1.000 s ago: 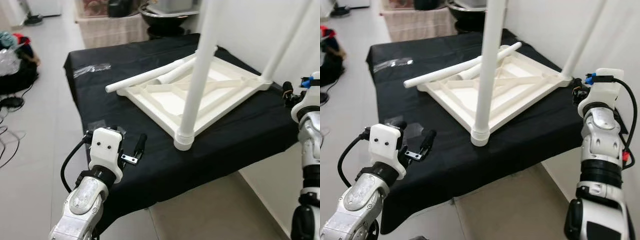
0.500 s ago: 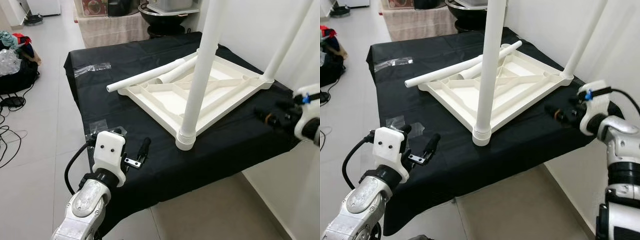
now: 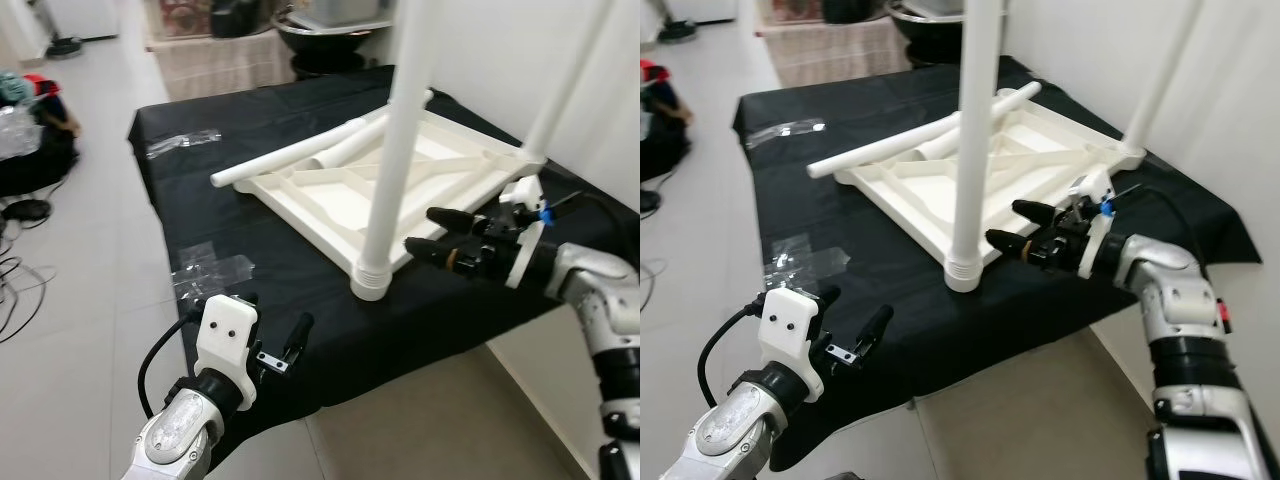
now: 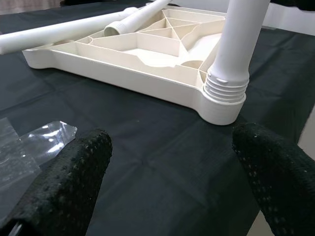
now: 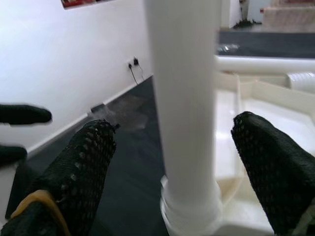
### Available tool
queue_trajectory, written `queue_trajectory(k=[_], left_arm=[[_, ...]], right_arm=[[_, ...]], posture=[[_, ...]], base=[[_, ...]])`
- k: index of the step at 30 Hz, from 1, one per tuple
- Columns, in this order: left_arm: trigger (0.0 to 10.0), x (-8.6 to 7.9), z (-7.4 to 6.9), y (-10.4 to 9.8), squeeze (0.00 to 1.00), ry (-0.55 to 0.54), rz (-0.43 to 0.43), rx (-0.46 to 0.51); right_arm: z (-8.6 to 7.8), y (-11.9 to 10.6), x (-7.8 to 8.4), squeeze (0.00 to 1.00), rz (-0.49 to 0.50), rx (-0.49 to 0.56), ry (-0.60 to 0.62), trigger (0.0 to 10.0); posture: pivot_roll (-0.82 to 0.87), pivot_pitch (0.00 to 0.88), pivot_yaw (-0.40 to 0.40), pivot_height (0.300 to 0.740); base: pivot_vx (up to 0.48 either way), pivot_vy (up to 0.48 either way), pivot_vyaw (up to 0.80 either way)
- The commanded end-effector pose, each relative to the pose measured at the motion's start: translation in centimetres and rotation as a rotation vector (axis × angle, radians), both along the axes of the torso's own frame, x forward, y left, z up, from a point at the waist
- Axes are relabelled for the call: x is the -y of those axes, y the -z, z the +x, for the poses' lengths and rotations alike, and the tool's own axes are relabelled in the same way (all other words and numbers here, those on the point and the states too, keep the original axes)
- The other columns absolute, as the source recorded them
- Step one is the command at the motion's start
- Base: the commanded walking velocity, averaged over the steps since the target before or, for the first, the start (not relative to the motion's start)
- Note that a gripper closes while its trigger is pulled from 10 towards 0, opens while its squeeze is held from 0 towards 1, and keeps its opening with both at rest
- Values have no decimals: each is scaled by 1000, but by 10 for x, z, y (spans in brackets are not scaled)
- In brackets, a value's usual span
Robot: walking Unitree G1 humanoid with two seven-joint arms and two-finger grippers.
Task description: Building children table
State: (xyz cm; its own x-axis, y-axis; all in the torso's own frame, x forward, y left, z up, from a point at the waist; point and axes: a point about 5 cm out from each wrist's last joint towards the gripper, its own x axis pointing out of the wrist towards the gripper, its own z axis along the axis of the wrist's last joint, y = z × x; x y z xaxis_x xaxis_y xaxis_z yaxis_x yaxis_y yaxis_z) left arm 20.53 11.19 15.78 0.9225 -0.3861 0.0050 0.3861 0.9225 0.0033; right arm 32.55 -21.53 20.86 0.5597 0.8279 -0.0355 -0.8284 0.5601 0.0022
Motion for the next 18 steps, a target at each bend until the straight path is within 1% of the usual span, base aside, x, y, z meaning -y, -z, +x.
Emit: queue_trajectory(k=[1, 3, 6, 8, 10, 11, 13, 14, 15, 16, 17, 18], left_arm=[[10000, 1, -1, 2, 0, 7, 16, -2], [10000, 3, -1, -3, 0, 9, 23, 22], [10000, 4, -2, -4, 0, 11, 27, 29], [10000, 4, -2, -4, 0, 14, 24, 33], [10000, 6, -2, -3, 0, 19, 22, 37], [10000, 6, -2, -3, 0, 19, 22, 37], [10000, 7, -1, -3, 0, 23, 23, 39], [10000, 7, -1, -3, 0, 23, 23, 39], [10000, 8, -1, -4, 0, 29, 23, 43], [10000, 8, -1, -4, 0, 29, 23, 43], [10000, 9, 0, -5, 0, 34, 26, 49], [10000, 10, 0, -6, 0, 35, 27, 50]], right_arm=[[2, -4, -1, 0, -3, 22, 10, 10000], [7, -9, -6, 0, 17, 34, 11, 10000], [10, -11, -7, 0, 15, 35, 21, 10000], [11, -14, -9, 0, 19, 38, 29, 10000], [9, -17, -15, 0, 33, 50, 8, 10000], [9, -17, -15, 0, 33, 50, 8, 10000], [9, -19, -22, 0, 51, 48, -9, 10000], [9, -19, -22, 0, 51, 48, -9, 10000], [12, -20, -30, 0, 68, 51, -19, 10000], [12, -20, -30, 0, 68, 51, -19, 10000], [15, -20, -35, 0, 75, 53, -28, 10000], [16, -20, -36, 0, 75, 54, -31, 10000]], posture=[[35, 89, -50, 740], [39, 88, -57, 740], [39, 88, -57, 740], [35, 89, -60, 740], [34, 88, -59, 740], [34, 88, -59, 740], [32, 89, -57, 740], [32, 89, -57, 740], [32, 89, -57, 740], [32, 89, -57, 740], [36, 87, -57, 740], [36, 87, -57, 740]], base=[[0, 0, 0], [0, 0, 0], [0, 0, 0], [0, 0, 0], [0, 0, 0], [0, 0, 0], [0, 0, 0], [0, 0, 0], [0, 0, 0], [0, 0, 0], [0, 0, 0], [0, 0, 0]])
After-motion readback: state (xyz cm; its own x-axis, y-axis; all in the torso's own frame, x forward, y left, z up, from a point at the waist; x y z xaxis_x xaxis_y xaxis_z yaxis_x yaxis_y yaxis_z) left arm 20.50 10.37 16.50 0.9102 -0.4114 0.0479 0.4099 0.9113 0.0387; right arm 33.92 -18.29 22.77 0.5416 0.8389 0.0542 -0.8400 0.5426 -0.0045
